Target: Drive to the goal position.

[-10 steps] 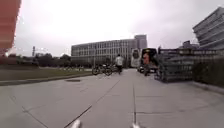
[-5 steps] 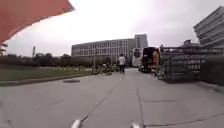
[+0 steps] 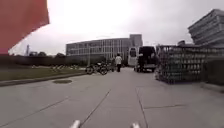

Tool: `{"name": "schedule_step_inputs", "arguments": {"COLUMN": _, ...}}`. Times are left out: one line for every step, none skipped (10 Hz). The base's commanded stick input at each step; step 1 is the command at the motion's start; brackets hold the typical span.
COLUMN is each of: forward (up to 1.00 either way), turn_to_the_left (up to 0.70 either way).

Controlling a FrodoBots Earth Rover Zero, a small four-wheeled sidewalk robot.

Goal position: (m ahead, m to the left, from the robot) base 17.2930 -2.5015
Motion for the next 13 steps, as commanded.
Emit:
{"name": "schedule_step_inputs", "arguments": {"forward": 0.70, "turn_to_the_left": -0.03}}
{"name": "schedule_step_inputs", "arguments": {"forward": 0.70, "turn_to_the_left": 0.00}}
{"name": "schedule_step_inputs", "arguments": {"forward": 0.70, "turn_to_the_left": 0.00}}
{"name": "schedule_step_inputs", "arguments": {"forward": 0.70, "turn_to_the_left": 0.00}}
{"name": "schedule_step_inputs", "arguments": {"forward": 0.70, "turn_to_the_left": 0.00}}
{"name": "schedule_step_inputs", "arguments": {"forward": 0.70, "turn_to_the_left": 0.00}}
{"name": "schedule_step_inputs", "arguments": {"forward": 0.70, "turn_to_the_left": 0.00}}
{"name": "schedule_step_inputs", "arguments": {"forward": 0.70, "turn_to_the_left": 0.00}}
{"name": "schedule_step_inputs", "arguments": {"forward": 0.70, "turn_to_the_left": 0.00}}
{"name": "schedule_step_inputs", "arguments": {"forward": 0.70, "turn_to_the_left": 0.00}}
{"name": "schedule_step_inputs", "arguments": {"forward": 0.70, "turn_to_the_left": 0.00}}
{"name": "schedule_step_inputs", "arguments": {"forward": 0.70, "turn_to_the_left": 0.00}}
{"name": "schedule_step_inputs", "arguments": {"forward": 0.70, "turn_to_the_left": -0.02}}
